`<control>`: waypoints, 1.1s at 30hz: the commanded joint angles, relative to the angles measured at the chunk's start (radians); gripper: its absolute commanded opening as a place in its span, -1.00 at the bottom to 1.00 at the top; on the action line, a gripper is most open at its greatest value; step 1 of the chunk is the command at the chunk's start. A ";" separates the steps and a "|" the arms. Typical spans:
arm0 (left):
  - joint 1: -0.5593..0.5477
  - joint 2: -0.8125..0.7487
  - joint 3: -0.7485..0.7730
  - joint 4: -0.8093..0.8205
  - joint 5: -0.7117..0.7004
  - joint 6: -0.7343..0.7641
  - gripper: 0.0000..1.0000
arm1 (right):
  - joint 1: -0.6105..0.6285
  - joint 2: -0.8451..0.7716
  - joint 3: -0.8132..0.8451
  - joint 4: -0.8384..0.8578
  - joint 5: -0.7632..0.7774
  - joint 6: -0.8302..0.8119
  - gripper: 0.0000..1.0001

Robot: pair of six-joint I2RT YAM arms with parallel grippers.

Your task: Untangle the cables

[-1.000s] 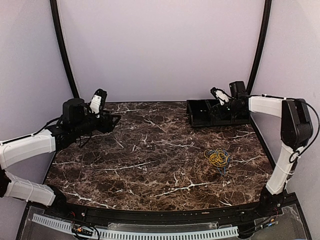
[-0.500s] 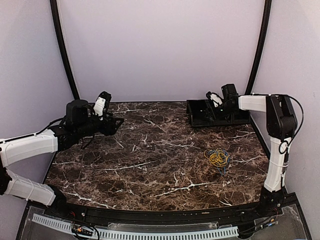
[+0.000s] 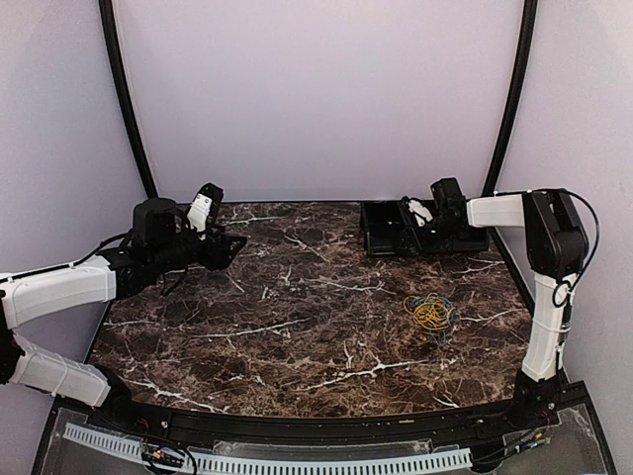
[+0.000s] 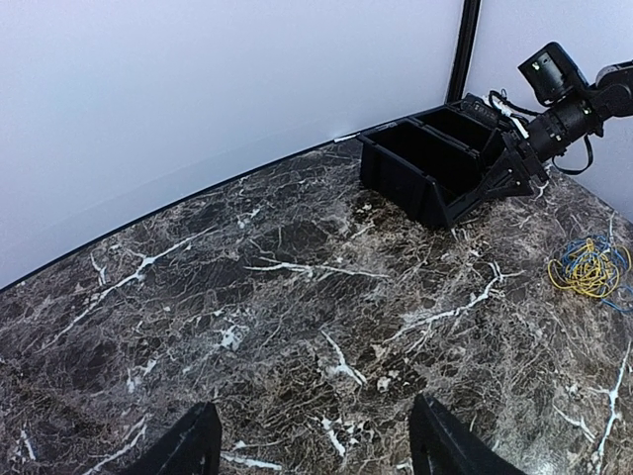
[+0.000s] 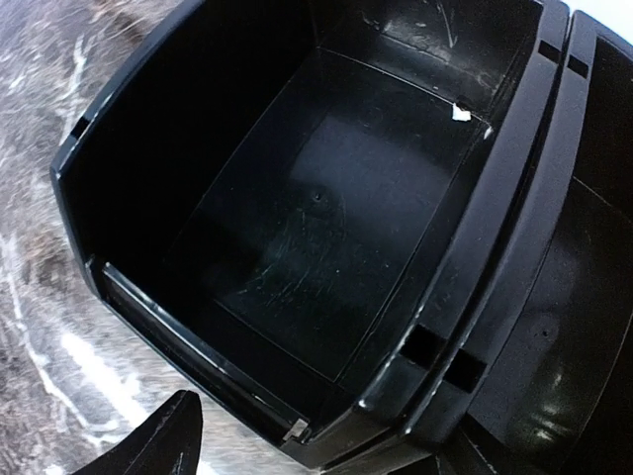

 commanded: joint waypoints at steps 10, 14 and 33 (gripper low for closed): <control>-0.003 0.004 0.002 0.011 0.004 0.016 0.35 | 0.218 -0.105 -0.077 -0.016 -0.071 -0.008 0.49; -0.003 0.004 0.001 0.010 0.001 0.019 0.35 | 0.284 -0.102 -0.072 -0.027 -0.063 -0.018 0.49; -0.003 0.000 0.002 0.004 -0.001 0.031 0.35 | 0.467 -0.218 -0.098 -0.108 -0.010 -0.171 0.50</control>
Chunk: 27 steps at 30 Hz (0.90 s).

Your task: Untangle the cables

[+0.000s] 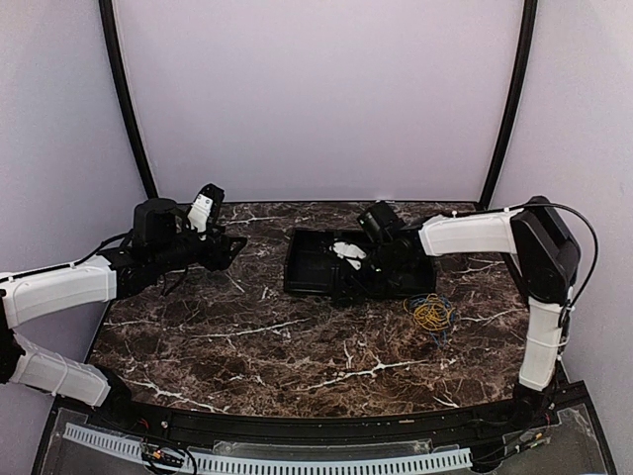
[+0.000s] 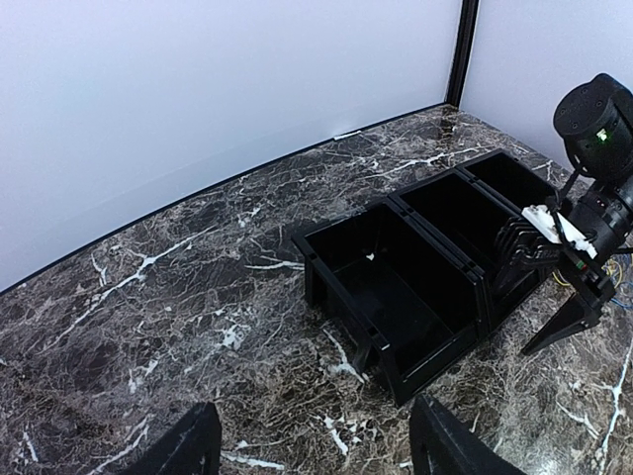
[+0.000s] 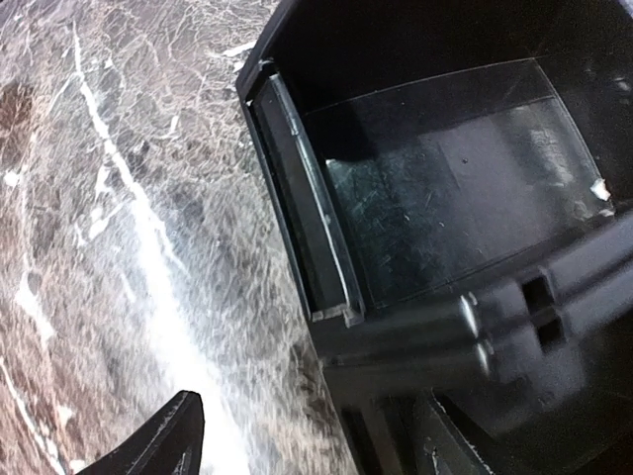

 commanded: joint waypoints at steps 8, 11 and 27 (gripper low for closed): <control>-0.005 0.004 0.005 0.010 0.011 0.003 0.35 | -0.097 -0.427 -0.175 -0.114 0.000 -0.100 0.58; -0.011 0.001 0.007 0.008 0.012 -0.001 0.32 | -0.185 -0.532 -0.272 -0.142 -0.028 -0.130 0.61; -0.341 -0.044 -0.006 0.017 -0.066 -0.235 0.26 | -0.528 -0.675 -0.528 -0.281 -0.080 -0.409 0.73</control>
